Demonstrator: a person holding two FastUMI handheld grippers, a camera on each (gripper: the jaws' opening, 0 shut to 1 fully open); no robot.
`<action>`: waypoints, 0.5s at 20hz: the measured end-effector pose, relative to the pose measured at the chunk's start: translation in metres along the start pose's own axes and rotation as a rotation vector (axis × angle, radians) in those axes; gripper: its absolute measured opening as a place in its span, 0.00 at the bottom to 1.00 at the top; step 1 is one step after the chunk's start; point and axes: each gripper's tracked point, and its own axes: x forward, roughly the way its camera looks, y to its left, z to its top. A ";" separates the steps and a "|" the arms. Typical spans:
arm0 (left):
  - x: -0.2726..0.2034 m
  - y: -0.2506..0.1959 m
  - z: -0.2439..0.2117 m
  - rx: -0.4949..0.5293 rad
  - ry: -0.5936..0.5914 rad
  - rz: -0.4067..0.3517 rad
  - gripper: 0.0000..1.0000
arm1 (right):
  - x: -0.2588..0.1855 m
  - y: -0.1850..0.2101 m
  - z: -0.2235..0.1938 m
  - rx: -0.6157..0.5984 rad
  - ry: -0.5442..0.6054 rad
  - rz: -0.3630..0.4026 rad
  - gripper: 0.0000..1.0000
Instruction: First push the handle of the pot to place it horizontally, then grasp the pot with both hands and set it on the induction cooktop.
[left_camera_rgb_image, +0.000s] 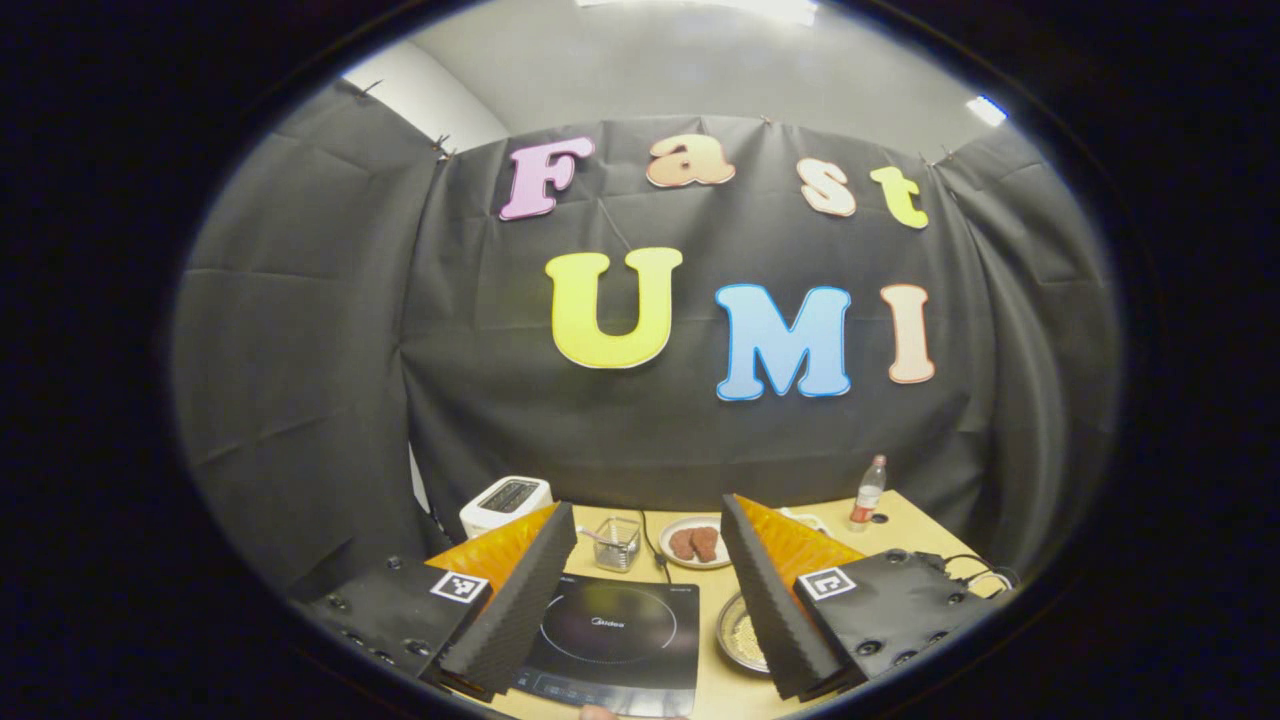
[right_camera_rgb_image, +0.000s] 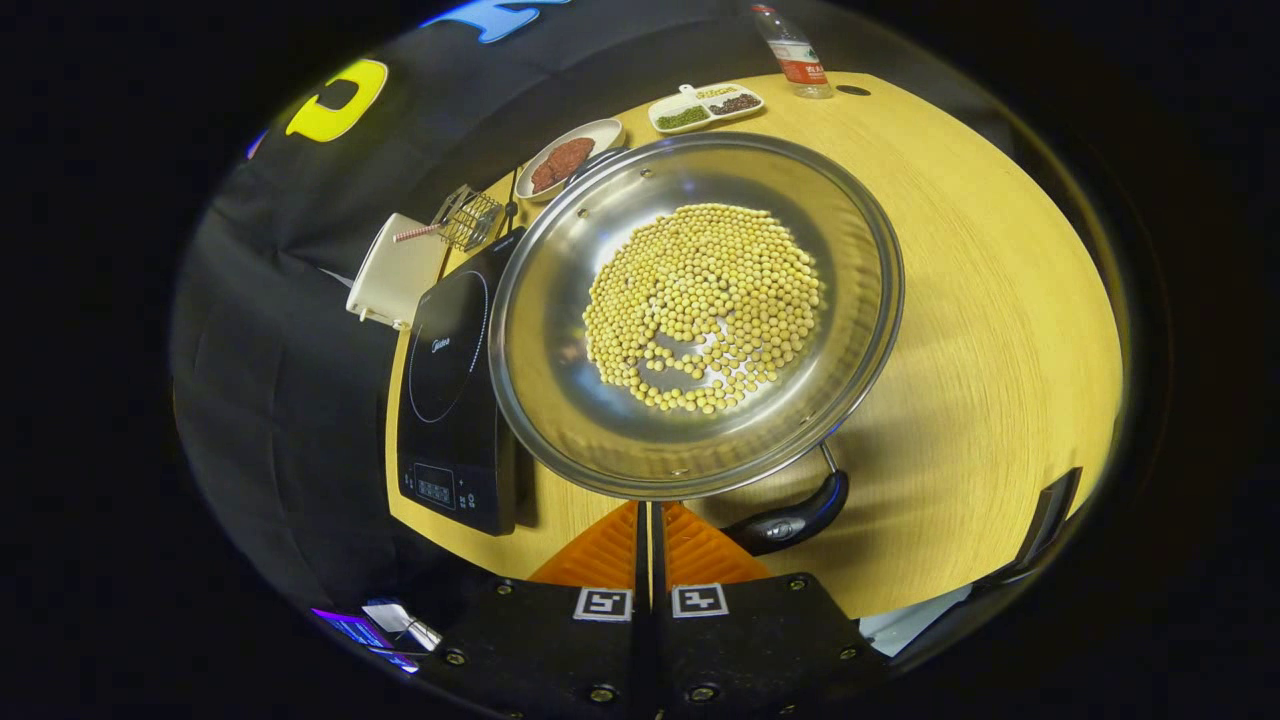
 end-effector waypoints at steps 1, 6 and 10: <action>0.000 -0.002 -0.001 -0.001 0.002 0.000 0.95 | -0.001 -0.002 0.000 0.001 -0.001 -0.001 0.00; 0.001 -0.012 0.000 0.002 0.004 -0.007 0.96 | -0.006 -0.017 0.006 0.010 -0.011 -0.017 0.00; 0.003 -0.022 -0.003 0.005 0.008 -0.015 0.98 | -0.011 -0.030 0.011 0.004 -0.022 -0.044 0.00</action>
